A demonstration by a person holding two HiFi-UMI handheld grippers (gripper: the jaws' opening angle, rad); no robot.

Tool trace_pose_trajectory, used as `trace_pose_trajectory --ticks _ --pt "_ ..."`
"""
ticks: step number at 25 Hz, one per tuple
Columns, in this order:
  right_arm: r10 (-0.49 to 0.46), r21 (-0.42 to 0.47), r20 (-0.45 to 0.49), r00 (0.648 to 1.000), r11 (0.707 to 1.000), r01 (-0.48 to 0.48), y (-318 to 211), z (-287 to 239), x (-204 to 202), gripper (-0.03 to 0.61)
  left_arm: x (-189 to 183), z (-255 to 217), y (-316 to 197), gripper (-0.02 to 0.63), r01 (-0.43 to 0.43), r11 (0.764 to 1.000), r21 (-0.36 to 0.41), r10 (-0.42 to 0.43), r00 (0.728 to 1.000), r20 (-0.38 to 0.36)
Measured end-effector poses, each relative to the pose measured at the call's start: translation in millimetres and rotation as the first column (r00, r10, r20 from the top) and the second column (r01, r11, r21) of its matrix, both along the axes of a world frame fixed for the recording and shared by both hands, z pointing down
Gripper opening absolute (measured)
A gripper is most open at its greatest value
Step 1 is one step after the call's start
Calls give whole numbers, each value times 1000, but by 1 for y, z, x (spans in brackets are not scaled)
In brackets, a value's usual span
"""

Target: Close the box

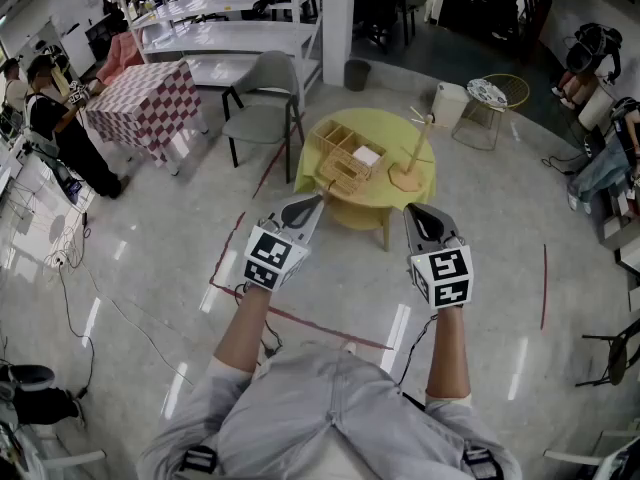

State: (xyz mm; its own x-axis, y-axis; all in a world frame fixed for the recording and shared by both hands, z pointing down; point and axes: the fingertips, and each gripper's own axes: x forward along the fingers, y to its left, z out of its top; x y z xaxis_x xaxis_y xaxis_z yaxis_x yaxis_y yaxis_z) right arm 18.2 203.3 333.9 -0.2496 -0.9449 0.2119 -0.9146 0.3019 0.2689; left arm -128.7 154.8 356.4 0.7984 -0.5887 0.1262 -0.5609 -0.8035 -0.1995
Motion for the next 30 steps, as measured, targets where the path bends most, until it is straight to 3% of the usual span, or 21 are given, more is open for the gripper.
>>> trace_pose_trajectory --ticks 30 --pt "-60 7 93 994 998 59 -9 13 68 23 64 17 4 28 56 998 -22 -55 998 28"
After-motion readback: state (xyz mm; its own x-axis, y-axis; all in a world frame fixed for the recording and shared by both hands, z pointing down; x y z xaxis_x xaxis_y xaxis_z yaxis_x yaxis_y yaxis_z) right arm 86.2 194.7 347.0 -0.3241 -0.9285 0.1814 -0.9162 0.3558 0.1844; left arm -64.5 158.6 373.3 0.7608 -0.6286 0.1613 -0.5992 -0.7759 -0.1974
